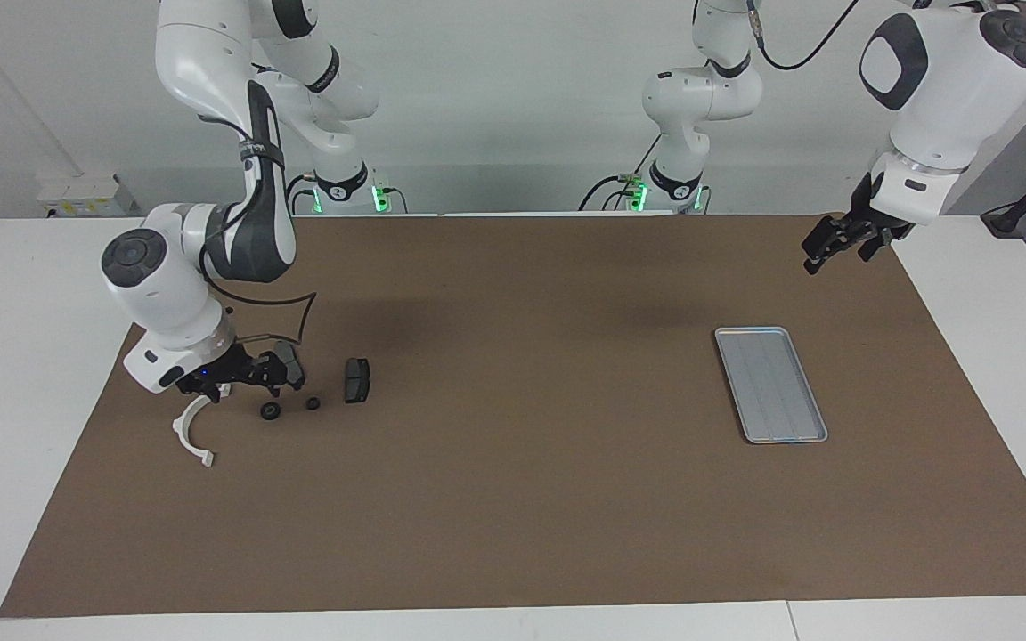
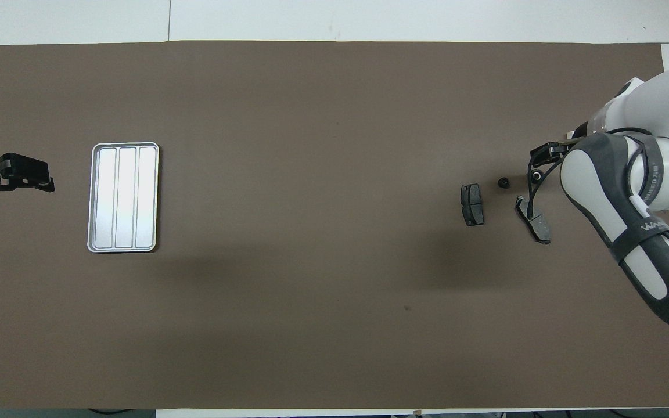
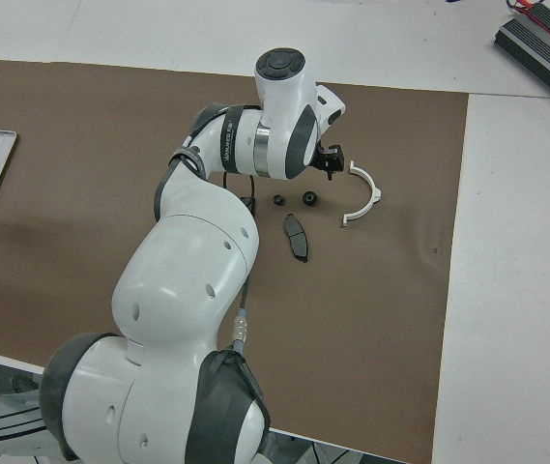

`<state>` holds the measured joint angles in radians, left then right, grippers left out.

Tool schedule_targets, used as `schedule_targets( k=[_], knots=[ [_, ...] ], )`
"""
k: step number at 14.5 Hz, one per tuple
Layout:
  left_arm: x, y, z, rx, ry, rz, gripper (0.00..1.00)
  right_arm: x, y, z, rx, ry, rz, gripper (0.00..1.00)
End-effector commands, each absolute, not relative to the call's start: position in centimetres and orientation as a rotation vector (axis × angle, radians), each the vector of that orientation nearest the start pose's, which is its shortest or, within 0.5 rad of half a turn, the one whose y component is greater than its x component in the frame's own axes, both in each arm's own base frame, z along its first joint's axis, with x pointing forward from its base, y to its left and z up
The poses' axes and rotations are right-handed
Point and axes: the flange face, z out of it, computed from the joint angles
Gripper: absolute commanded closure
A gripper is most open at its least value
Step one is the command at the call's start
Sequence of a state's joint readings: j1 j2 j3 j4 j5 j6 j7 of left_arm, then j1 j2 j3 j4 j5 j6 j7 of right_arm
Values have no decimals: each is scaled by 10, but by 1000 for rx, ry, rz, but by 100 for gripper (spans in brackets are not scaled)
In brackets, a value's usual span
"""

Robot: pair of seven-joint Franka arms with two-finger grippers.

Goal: Pick bearing gear from pile to tray
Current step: 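Reach the right gripper toward the small dark round gear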

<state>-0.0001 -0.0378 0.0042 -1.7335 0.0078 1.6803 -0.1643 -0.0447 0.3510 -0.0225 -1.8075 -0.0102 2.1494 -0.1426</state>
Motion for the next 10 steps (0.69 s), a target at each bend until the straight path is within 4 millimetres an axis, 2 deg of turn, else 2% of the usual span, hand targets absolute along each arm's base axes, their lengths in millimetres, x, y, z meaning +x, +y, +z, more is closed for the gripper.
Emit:
schedule_targets(
  k=[1, 3, 5, 10],
  knots=[
    [543, 2, 581, -3135, -256, 5, 0, 643, -32, 319, -3147, -140, 9, 0],
    [543, 2, 581, -3135, -256, 5, 0, 645, -30, 305, -3147, -143, 8, 0],
    [543, 2, 581, -3135, -256, 5, 0, 646, -22, 304, -3146, -139, 8, 0],
    [543, 2, 581, -3135, -256, 5, 0, 642, -23, 298, -3146, -157, 25, 5]
  ],
)
